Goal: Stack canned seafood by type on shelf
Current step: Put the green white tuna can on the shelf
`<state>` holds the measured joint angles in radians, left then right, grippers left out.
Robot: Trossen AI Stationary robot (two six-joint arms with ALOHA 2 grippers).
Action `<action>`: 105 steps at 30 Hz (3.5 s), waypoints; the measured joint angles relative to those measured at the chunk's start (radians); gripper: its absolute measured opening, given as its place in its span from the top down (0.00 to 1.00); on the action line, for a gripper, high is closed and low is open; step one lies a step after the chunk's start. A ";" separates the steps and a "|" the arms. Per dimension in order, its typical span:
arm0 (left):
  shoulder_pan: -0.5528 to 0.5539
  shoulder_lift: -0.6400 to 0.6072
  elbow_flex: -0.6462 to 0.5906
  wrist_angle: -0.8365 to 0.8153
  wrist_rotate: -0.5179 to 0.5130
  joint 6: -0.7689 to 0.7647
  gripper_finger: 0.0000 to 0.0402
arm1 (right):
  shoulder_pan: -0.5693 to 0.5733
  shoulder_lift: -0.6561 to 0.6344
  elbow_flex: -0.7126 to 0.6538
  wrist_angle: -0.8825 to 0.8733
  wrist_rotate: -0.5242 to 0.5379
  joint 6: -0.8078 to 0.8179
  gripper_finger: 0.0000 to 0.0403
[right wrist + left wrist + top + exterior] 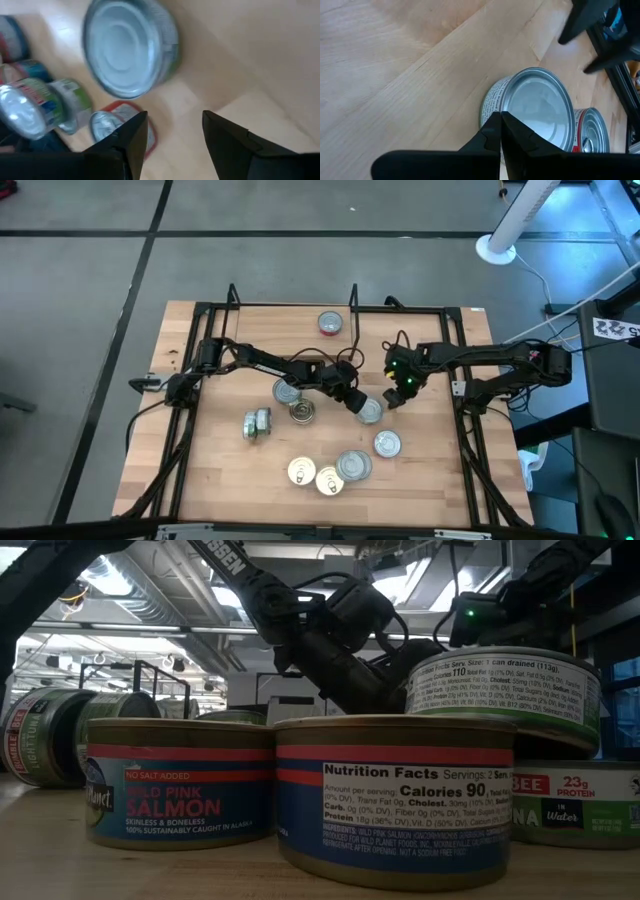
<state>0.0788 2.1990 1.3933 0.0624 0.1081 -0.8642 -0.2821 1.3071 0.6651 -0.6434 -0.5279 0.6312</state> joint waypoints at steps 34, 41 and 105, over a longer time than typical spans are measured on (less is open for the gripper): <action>0.000 0.008 -0.005 -0.056 -0.019 -0.002 1.00 | 0.296 -0.001 -0.001 0.078 0.353 -0.508 0.53; 0.000 0.007 -0.005 -0.068 -0.019 -0.004 1.00 | 0.322 -0.001 -0.001 0.176 0.440 -0.474 0.53; 0.013 -0.046 -0.001 -0.072 -0.033 0.135 1.00 | 0.322 -0.001 0.277 0.014 0.432 -1.477 0.53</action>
<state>0.0914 2.1527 1.3926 -0.0094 0.0752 -0.7295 0.0395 1.3064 0.9424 -0.6296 -0.0959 -0.8457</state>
